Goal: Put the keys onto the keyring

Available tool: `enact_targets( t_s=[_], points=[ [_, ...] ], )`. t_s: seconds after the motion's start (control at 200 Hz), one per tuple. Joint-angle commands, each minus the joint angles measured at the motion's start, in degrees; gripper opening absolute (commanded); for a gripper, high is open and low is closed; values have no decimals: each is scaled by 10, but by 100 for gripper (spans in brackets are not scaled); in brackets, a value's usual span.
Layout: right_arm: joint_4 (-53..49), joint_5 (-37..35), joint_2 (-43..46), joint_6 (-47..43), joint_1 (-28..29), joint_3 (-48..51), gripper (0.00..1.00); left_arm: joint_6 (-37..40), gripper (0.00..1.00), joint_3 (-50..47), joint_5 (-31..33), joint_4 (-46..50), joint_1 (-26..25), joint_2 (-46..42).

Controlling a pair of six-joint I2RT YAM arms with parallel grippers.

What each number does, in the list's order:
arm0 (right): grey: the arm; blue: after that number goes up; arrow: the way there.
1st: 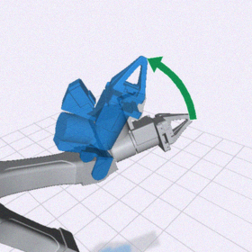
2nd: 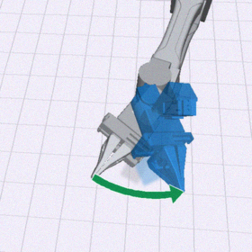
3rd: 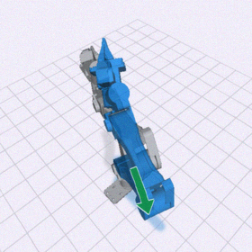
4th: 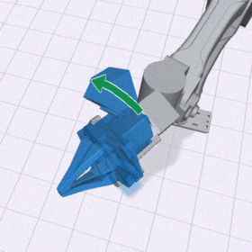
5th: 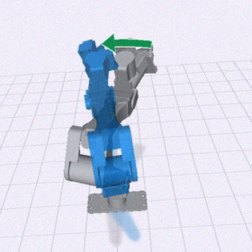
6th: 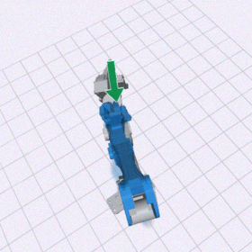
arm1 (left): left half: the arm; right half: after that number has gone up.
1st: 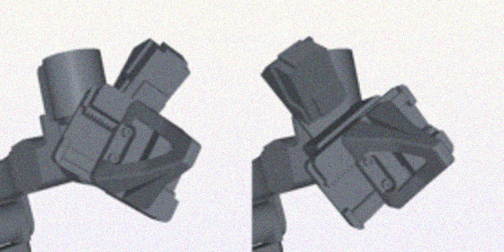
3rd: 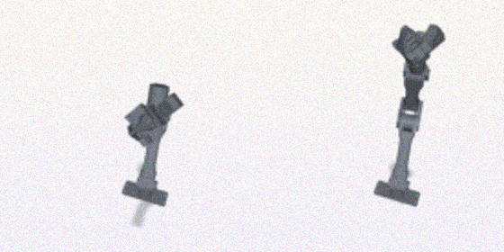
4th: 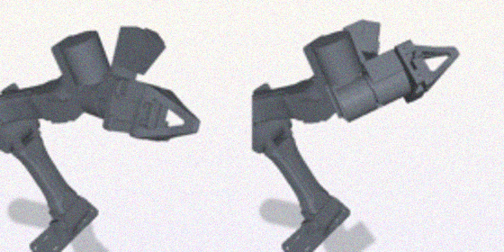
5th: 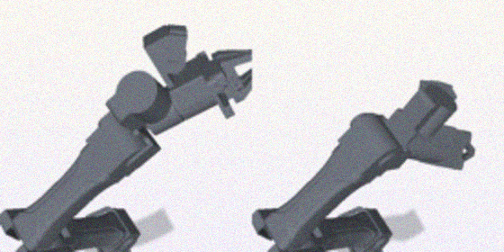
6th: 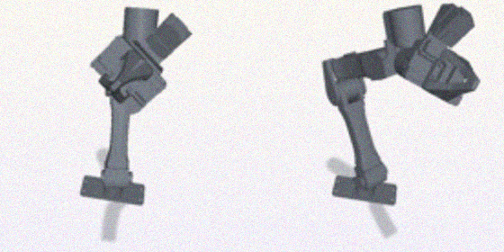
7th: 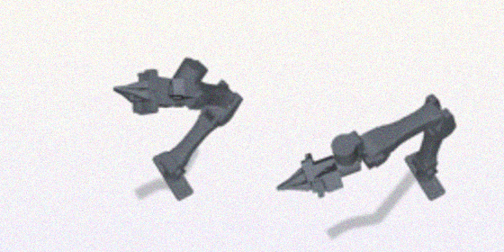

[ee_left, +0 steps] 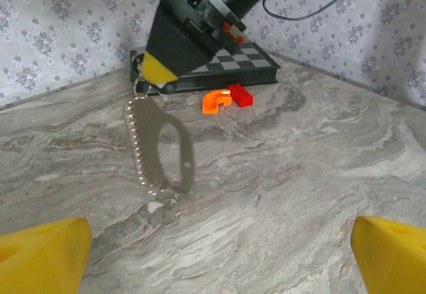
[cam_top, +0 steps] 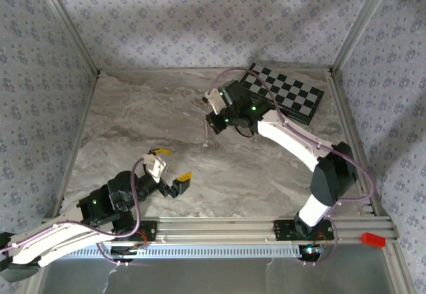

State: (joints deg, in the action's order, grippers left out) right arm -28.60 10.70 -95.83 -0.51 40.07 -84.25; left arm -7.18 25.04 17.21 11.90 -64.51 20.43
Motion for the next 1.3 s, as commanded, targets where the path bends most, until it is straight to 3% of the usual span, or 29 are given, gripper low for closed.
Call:
enact_targets(
  t_s=[0.0, 0.22, 0.405, 1.294],
  points=[
    [45, 32, -42, 33, -9, -47, 0, 1, 100, 0, 20, 14, -1, -17],
    [67, 57, -138, 47, -11, -143, 0, 3, 99, 3, 31, 12, -1, -24],
    [76, 70, -176, 60, -10, -155, 0, 1, 99, -4, 35, 16, -1, -41],
    [116, 121, -76, 123, 10, 135, 0, 15, 99, -8, 45, 7, -1, -64]
  ],
)
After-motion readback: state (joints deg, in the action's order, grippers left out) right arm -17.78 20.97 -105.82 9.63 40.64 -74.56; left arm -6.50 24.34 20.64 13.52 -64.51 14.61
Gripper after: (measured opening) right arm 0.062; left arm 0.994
